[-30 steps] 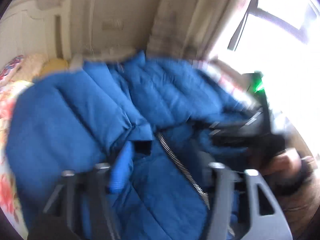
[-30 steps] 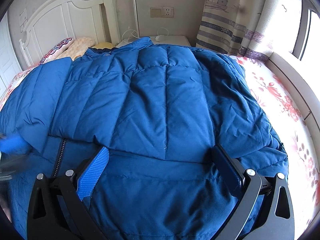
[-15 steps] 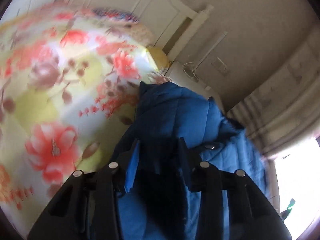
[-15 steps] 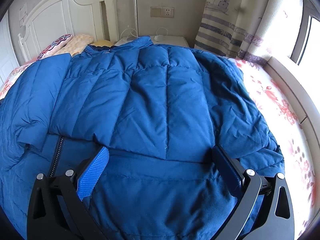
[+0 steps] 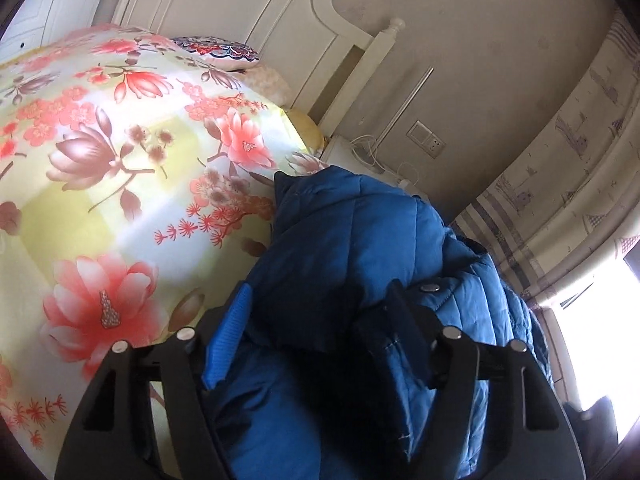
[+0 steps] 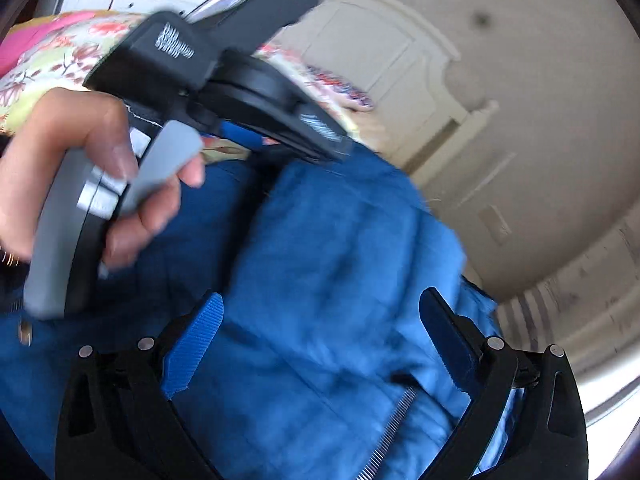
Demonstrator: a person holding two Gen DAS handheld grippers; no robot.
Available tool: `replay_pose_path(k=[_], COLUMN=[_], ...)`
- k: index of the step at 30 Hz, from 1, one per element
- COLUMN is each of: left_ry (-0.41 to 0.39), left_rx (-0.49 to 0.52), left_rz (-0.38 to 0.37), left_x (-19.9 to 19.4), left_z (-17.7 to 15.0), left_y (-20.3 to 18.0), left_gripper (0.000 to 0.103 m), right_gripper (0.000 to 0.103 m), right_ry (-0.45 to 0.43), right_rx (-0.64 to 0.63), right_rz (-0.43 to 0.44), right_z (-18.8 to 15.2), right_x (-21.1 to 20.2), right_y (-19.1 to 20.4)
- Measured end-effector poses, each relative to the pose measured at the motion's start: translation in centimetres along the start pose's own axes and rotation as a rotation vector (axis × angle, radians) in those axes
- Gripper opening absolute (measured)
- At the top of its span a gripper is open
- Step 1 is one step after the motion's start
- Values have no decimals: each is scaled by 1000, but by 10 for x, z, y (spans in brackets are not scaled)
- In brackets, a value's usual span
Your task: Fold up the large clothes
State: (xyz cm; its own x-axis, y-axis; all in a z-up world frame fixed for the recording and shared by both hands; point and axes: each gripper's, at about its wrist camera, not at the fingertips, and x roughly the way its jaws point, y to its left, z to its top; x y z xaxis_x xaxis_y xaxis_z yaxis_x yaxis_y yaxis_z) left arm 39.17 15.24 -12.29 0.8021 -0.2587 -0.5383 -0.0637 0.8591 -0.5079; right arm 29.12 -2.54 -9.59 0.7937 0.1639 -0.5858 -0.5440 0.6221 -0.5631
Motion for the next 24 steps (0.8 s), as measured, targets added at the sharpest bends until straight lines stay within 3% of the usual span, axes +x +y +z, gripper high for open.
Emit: replay_pose_path(k=[1,3,4,5,6,8,10,14,16,19,21,22,23,24], left_ry=[0,-2,-1,0,1,-1,-3,-39,-47,-40,-38,-36,-33,-30], left_rx=[-6,-7,-8,-16,-30,-50,-49,-12,6,20,25,25,24,21], left_rz=[-7,-6,26,50,49,50,64,68,65,62,62,61,62,63], left_x=[-2,-3,-4,-5,-4,-5,-5,-12,-14,-13,-13,-12,-12,-11], left_z=[-1,-1,-1,-1,-1,-1,-1,-3,-3,-3,-3,-3,-3,-3], left_y=[1,2,2,3,6,10,9,2,-1,-4,-5,-5,-4,-4], left_gripper=[73,78,90,95,96,96,96,96,96,96,96,96,96,96], right_gripper=[93,69,63,42,28,21,19,18,19,20,21,24,38,62], right_ry=[31,57,42,20,-34,-107,-154,-217,-136,34,24,4,-28,-64], right_rx=[-9,34,75,107,174,305,465,1082,1338,1566,1645,1658,1658,1649], right_rz=[6,50,70,75,80,43,22,27,44,141,218,230,241,263], right_z=[4,2,0,-2,-5,-12,-23,-117,-176,-248,-271,-276,-279,-278], right_x=[12,27,26,21,8,-15,-31,-46,-32,-4,4,5,4,2], right_y=[5,2,-6,-13,-28,-62,-100,-225,-263,-282,-278,-275,-274,-274])
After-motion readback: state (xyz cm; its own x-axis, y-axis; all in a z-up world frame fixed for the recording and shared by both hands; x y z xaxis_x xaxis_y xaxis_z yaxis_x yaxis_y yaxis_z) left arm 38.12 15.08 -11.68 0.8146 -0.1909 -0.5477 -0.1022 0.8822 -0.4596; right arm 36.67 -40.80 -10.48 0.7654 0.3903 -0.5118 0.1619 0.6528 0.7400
